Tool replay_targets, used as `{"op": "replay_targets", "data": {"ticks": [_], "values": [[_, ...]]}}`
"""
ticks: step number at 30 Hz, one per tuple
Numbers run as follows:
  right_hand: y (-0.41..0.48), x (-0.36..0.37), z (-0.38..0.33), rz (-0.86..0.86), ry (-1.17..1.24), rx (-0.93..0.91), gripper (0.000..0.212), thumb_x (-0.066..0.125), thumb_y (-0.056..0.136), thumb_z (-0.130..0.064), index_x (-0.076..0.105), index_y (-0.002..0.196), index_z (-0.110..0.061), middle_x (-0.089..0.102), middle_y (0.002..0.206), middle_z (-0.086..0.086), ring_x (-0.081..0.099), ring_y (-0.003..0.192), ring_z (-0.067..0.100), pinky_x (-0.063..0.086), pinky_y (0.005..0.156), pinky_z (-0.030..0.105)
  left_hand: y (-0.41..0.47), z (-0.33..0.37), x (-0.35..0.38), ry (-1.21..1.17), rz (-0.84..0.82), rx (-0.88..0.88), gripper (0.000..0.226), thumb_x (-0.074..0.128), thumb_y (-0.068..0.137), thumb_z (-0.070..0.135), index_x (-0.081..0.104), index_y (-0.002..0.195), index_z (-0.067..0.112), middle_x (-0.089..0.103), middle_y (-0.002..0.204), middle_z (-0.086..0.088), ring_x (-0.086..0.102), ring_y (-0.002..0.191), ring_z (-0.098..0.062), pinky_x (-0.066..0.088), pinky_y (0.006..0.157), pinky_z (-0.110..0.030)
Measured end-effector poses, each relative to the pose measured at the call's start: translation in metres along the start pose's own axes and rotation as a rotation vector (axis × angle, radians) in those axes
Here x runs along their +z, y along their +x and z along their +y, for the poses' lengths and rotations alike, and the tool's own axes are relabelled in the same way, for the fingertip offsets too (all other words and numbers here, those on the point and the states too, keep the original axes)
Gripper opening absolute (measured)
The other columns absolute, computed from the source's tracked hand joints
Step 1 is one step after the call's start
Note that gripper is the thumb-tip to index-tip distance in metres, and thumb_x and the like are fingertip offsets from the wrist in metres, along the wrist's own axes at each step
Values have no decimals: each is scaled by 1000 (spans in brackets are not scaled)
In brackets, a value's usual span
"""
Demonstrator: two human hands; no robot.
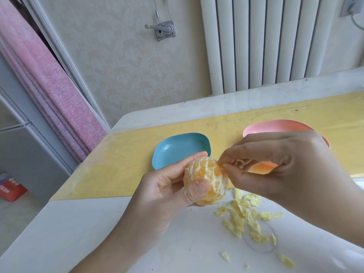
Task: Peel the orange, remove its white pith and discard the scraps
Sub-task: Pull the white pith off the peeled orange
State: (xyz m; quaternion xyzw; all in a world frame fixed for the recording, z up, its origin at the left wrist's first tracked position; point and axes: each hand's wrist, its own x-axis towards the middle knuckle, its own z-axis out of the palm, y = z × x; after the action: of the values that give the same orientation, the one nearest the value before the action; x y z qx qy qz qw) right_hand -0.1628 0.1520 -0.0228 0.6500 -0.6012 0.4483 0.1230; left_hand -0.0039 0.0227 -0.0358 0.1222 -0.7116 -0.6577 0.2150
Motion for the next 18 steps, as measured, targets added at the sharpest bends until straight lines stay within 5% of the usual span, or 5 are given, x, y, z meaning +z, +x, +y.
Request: {"op": "replay_targets", "data": {"ticks": [6, 10, 14, 16, 18], "values": [[8, -9, 4, -126, 588, 289, 7, 82, 70, -24, 77, 75, -22, 72, 72, 3, 69, 65, 16, 58, 68, 30, 1, 3, -2, -20, -51, -6, 72, 81, 61, 53, 63, 123, 22, 69, 115, -4, 66, 101, -18, 53, 76, -26], [15, -12, 5, -172, 778, 357, 19, 69, 67, -28, 78, 80, -17, 73, 73, 8, 66, 65, 15, 53, 65, 21, 2, 3, -3, -60, -73, -6, 68, 77, 67, 53, 63, 124, 19, 68, 116, -7, 66, 100, -19, 54, 76, -28], [15, -10, 7, -105, 759, 357, 19, 76, 65, -25, 75, 83, -18, 72, 77, 2, 67, 71, 12, 52, 68, 18, 2, 2, -4, -130, -96, -1, 61, 76, 71, 49, 63, 123, 20, 67, 120, -3, 66, 102, -19, 54, 77, -30], [14, -9, 12, -40, 593, 322, 25, 86, 64, -21, 70, 83, -22, 68, 85, -6, 66, 79, 12, 51, 69, 19, 3, 2, -4, -163, -114, -14, 58, 75, 72, 47, 64, 123, 20, 66, 121, -2, 65, 103, -19, 55, 78, -31], [13, -10, 15, 0, 373, 245, 28, 74, 69, -14, 61, 88, -30, 60, 93, -12, 59, 91, 14, 47, 73, 21, 4, 1, -4, -245, -118, -58, 58, 76, 73, 44, 64, 122, 15, 66, 120, -8, 65, 100, -22, 55, 78, -32]]}}
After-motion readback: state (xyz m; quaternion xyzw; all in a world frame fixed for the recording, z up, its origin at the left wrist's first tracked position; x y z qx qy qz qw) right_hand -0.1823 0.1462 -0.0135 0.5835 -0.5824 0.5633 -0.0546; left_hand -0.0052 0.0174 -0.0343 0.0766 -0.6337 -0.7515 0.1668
